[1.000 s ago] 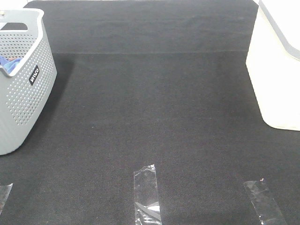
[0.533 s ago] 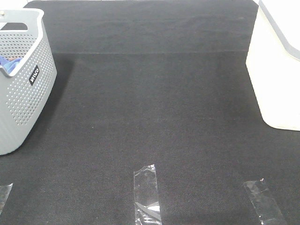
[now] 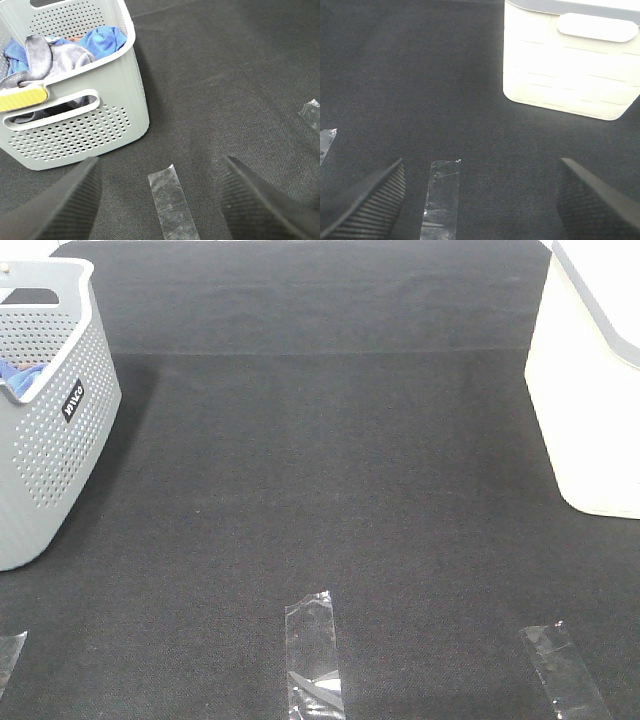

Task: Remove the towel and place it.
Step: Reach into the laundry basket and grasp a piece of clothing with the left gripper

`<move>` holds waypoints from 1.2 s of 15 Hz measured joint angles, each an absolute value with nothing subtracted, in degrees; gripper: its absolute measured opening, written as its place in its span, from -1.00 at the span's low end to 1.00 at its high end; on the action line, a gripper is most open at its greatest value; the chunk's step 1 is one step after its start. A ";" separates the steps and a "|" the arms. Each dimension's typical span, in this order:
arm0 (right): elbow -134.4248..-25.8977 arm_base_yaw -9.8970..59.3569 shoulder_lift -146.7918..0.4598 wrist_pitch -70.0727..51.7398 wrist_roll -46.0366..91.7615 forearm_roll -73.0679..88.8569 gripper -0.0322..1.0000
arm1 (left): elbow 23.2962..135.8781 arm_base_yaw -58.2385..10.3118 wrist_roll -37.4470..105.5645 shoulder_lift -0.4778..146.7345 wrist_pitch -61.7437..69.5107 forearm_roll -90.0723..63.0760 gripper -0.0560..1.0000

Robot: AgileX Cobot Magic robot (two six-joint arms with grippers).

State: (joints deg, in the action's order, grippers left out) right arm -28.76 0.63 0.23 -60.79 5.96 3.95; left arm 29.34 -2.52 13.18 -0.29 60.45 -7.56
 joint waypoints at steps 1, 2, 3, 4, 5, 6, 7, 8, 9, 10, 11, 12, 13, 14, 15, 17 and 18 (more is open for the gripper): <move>-28.76 0.63 0.23 -60.79 5.96 3.95 0.54 | 29.34 -2.52 13.18 -0.29 60.45 -7.56 0.32; -28.76 0.63 0.23 -60.79 5.96 3.95 0.54 | 29.34 -2.52 13.18 -0.29 60.45 -7.56 0.32; -28.76 0.63 0.23 -60.79 5.96 3.95 0.54 | 29.34 -2.52 13.18 -0.29 60.45 -7.56 0.32; -28.76 0.63 0.23 -60.79 5.96 3.95 0.54 | 29.34 -2.52 13.18 -0.29 60.45 -7.56 0.32; -28.76 0.63 0.23 -60.79 5.96 3.95 0.54 | 29.34 -2.52 13.18 -0.29 60.45 -7.56 0.32; -28.76 0.63 0.23 -60.79 5.96 3.95 0.54 | 29.34 -2.52 13.18 -0.29 60.45 -7.56 0.32; -28.76 0.63 0.23 -60.79 5.96 3.95 0.54 | 29.34 -2.52 13.18 -0.29 60.45 -7.56 0.32; -28.76 0.63 0.23 -60.79 5.96 3.95 0.54 | 29.34 -2.52 13.18 -0.29 60.45 -7.56 0.32; -28.76 0.63 0.23 -60.79 5.96 3.95 0.54 | 29.34 -2.52 13.18 -0.29 60.45 -7.56 0.32; -28.76 0.63 0.23 -60.79 5.96 3.95 0.54 | 29.34 -2.52 13.18 -0.29 60.45 -7.56 0.32; -28.76 0.63 0.23 -60.79 5.96 3.95 0.54 | 29.34 -2.52 13.18 -0.29 60.45 -7.56 0.32; -28.76 0.63 0.23 -60.79 5.96 3.95 0.54 | 29.34 -2.52 13.18 -0.29 60.45 -7.56 0.32; -28.76 0.63 0.23 -60.79 5.96 3.95 0.54 | 29.34 -2.52 13.18 -0.29 60.45 -7.56 0.32; -28.76 0.63 0.23 -60.79 5.96 3.95 0.54 | 29.34 -2.52 13.18 -0.29 60.45 -7.56 0.32; -28.76 0.63 0.23 -60.79 5.96 3.95 0.54 | 29.34 -2.52 13.18 -0.29 60.45 -7.56 0.32; -28.76 0.63 0.23 -60.79 5.96 3.95 0.54 | 29.34 -2.52 13.18 -0.29 60.45 -7.56 0.32; -28.76 0.63 0.23 -60.79 5.96 3.95 0.54 | 29.34 -2.52 13.18 -0.29 60.45 -7.56 0.32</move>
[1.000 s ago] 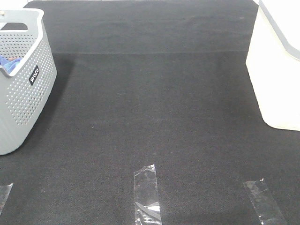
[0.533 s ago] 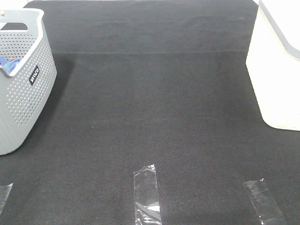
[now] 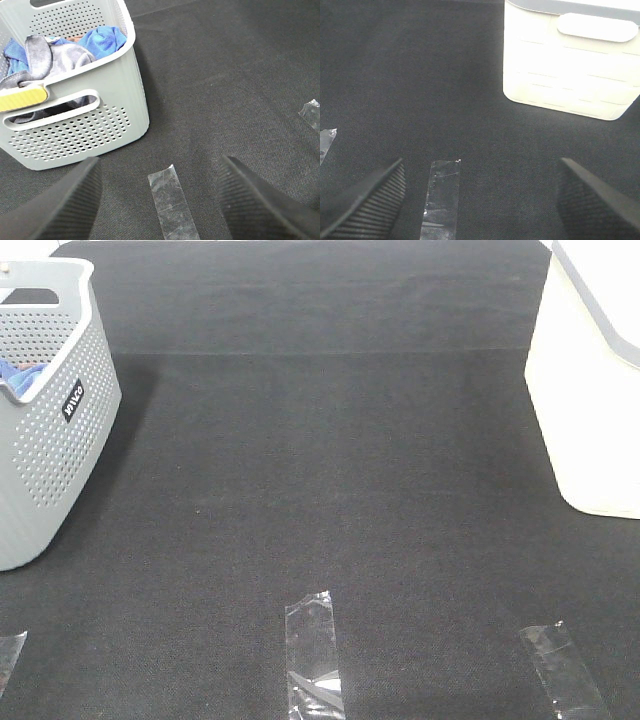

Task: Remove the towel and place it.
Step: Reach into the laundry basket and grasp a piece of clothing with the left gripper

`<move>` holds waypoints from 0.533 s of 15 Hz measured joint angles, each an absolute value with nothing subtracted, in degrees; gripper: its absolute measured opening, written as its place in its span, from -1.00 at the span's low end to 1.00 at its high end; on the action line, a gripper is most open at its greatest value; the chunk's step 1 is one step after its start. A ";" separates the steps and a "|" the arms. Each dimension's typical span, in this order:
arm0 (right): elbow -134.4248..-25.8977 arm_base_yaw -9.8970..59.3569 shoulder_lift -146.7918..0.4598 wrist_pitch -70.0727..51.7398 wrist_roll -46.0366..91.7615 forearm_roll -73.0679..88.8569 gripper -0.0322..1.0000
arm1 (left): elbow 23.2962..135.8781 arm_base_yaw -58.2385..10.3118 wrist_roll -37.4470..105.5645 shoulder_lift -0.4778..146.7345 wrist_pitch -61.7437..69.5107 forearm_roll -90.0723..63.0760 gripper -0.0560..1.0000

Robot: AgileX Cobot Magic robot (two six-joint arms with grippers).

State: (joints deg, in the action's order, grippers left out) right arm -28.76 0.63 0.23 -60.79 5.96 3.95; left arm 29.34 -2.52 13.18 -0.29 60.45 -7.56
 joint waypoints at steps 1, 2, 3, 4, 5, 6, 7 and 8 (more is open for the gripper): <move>-28.76 0.63 0.23 -60.79 5.96 3.95 0.54 | 29.34 -2.52 13.18 -0.29 60.45 -7.56 0.32; -28.76 0.63 0.23 -60.79 5.96 3.95 0.54 | 29.34 -2.52 13.18 -0.29 60.45 -7.56 0.32; -28.76 0.63 0.23 -60.79 5.96 3.95 0.54 | 29.34 -2.52 13.18 -0.29 60.45 -7.56 0.32; -28.76 0.63 0.23 -60.79 5.96 3.95 0.54 | 29.34 -2.52 13.18 -0.29 60.45 -7.56 0.32; -28.76 0.63 0.23 -60.79 5.96 3.95 0.54 | 29.34 -2.52 13.18 -0.29 60.45 -7.56 0.32; -28.76 0.63 0.23 -60.79 5.96 3.95 0.54 | 29.34 -2.52 13.18 -0.29 60.45 -7.56 0.32; -28.76 0.63 0.23 -60.79 5.96 3.95 0.54 | 29.34 -2.52 13.18 -0.29 60.45 -7.56 0.32; -28.76 0.63 0.23 -60.79 5.96 3.95 0.54 | 29.34 -2.52 13.18 -0.29 60.45 -7.56 0.32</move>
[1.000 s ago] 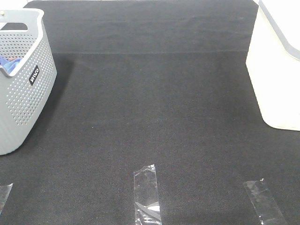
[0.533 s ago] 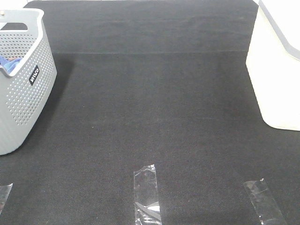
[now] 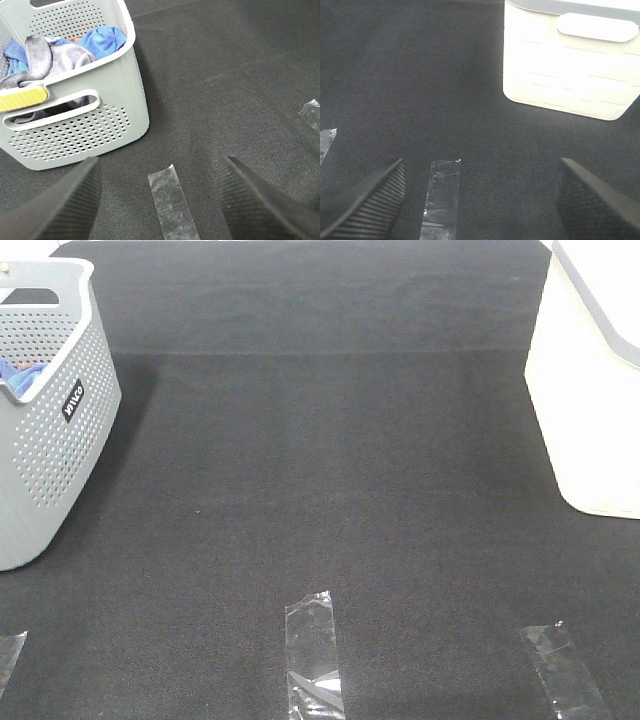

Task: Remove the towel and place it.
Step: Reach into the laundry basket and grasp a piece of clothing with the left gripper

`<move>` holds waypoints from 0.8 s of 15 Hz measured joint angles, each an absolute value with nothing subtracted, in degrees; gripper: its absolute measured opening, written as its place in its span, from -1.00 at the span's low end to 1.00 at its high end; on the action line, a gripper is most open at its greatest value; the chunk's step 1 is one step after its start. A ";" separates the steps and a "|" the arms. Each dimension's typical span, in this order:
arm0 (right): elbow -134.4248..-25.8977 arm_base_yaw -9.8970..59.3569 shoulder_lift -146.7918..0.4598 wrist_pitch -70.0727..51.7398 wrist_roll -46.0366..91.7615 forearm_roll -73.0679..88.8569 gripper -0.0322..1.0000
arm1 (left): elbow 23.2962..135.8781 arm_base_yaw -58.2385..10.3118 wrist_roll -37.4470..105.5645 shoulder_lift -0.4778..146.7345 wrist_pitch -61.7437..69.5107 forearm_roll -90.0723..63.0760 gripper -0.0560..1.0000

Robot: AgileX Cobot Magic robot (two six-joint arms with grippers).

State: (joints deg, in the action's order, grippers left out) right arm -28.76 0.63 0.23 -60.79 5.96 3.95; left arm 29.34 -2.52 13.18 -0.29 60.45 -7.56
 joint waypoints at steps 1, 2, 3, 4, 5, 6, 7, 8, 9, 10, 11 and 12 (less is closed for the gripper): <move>-28.76 0.63 0.23 -60.79 5.96 3.95 0.54 | 29.34 -2.52 13.18 -0.29 60.45 -7.56 0.32; -28.76 0.63 0.23 -60.79 5.96 3.95 0.54 | 29.34 -2.52 13.18 -0.29 60.45 -7.56 0.32; -28.76 0.63 0.23 -60.79 5.96 3.95 0.54 | 29.34 -2.52 13.18 -0.29 60.45 -7.56 0.32; -28.76 0.63 0.23 -60.79 5.96 3.95 0.54 | 29.34 -2.52 13.18 -0.29 60.45 -7.56 0.32; -28.76 0.63 0.23 -60.79 5.96 3.95 0.54 | 29.34 -2.52 13.18 -0.29 60.45 -7.56 0.32; -28.76 0.63 0.23 -60.79 5.96 3.95 0.54 | 29.34 -2.52 13.18 -0.29 60.45 -7.56 0.32; -28.76 0.63 0.23 -60.79 5.96 3.95 0.54 | 29.34 -2.52 13.18 -0.29 60.45 -7.56 0.32; -28.76 0.63 0.23 -60.79 5.96 3.95 0.54 | 29.34 -2.52 13.18 -0.29 60.45 -7.56 0.32; -28.76 0.63 0.23 -60.79 5.96 3.95 0.54 | 29.34 -2.52 13.18 -0.29 60.45 -7.56 0.32; -28.76 0.63 0.23 -60.79 5.96 3.95 0.54 | 29.34 -2.52 13.18 -0.29 60.45 -7.56 0.32; -28.76 0.63 0.23 -60.79 5.96 3.95 0.54 | 29.34 -2.52 13.18 -0.29 60.45 -7.56 0.32; -28.76 0.63 0.23 -60.79 5.96 3.95 0.54 | 29.34 -2.52 13.18 -0.29 60.45 -7.56 0.32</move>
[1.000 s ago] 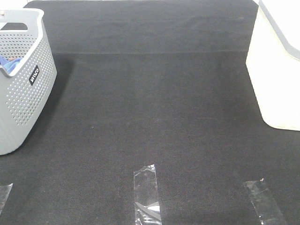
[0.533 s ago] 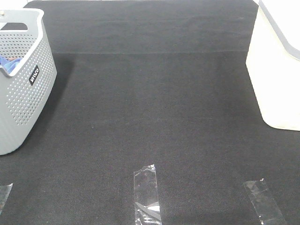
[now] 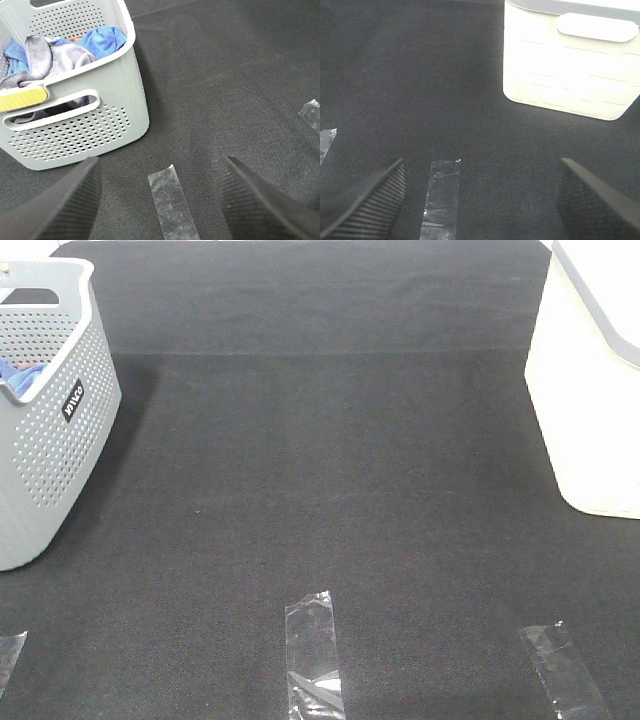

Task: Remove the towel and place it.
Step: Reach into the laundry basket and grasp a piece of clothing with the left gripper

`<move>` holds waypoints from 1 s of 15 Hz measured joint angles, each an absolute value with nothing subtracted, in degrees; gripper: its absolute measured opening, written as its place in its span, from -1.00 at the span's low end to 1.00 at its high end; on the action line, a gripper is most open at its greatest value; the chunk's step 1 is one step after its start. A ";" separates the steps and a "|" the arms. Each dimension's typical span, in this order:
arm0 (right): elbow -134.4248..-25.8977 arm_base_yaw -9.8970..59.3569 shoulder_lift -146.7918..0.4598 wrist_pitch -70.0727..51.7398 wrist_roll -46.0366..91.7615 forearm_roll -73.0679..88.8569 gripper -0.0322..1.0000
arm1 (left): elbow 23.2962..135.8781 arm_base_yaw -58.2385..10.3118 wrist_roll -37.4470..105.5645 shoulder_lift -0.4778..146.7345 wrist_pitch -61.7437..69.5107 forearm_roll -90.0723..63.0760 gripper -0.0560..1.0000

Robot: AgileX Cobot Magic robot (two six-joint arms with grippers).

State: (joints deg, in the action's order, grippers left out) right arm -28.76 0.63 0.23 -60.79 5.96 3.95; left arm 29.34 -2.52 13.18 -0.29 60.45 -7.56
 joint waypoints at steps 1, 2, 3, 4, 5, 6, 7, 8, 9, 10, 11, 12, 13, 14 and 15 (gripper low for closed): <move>-28.76 0.63 0.23 -60.79 5.96 3.95 0.54 | 29.34 -2.52 13.18 -0.29 60.45 -7.56 0.32; -28.76 0.63 0.23 -60.79 5.96 3.95 0.54 | 29.51 -2.52 13.12 -0.29 60.05 -7.56 0.32; -28.76 0.63 0.23 -60.79 5.96 3.95 0.54 | 30.25 -2.52 13.12 -0.11 58.84 -7.56 0.32; -28.76 0.63 0.23 -60.79 5.96 3.95 0.54 | 31.00 -2.52 12.83 0.97 56.21 -7.56 0.32; -28.76 0.63 0.23 -60.79 5.96 3.95 0.54 | 31.34 -2.52 12.09 3.38 53.00 -7.28 0.32; -28.76 0.63 0.23 -60.79 5.96 3.95 0.54 | 31.46 -2.52 10.77 6.25 49.33 -6.59 0.32; -28.76 0.63 0.23 -60.79 5.96 3.95 0.54 | 31.46 -2.52 9.34 10.14 44.98 -5.21 0.32; -28.76 0.63 0.23 -60.79 5.96 3.95 0.54 | 31.46 -2.52 7.56 14.15 40.11 -3.67 0.32; -28.76 0.63 0.23 -60.79 5.96 3.95 0.54 | 31.74 -2.52 5.61 19.19 34.66 -2.23 0.32; -28.76 0.63 0.23 -60.79 5.96 3.95 0.54 | 33.00 -2.52 3.72 24.01 30.37 -1.03 0.32; -28.76 0.63 0.23 -60.79 5.96 3.95 0.54 | 35.12 -2.52 2.06 29.74 28.36 -0.34 0.32; -28.76 0.63 0.23 -60.79 5.96 3.95 0.54 | 37.59 -2.52 1.26 35.12 27.62 0.00 0.32; -28.76 0.63 0.23 -60.79 5.96 3.95 0.54 | 40.45 -2.52 1.15 40.45 27.44 0.00 0.32; -28.76 0.63 0.23 -60.79 5.96 3.95 0.54 | 43.72 -2.52 0.97 46.18 27.96 0.00 0.32; -28.76 0.63 0.23 -60.79 5.96 3.95 0.54 | 47.67 -2.52 0.97 51.17 29.16 0.00 0.32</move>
State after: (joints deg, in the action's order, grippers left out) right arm -28.76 0.63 0.23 -60.79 5.96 3.95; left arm 47.67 -2.52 0.97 51.17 29.16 0.00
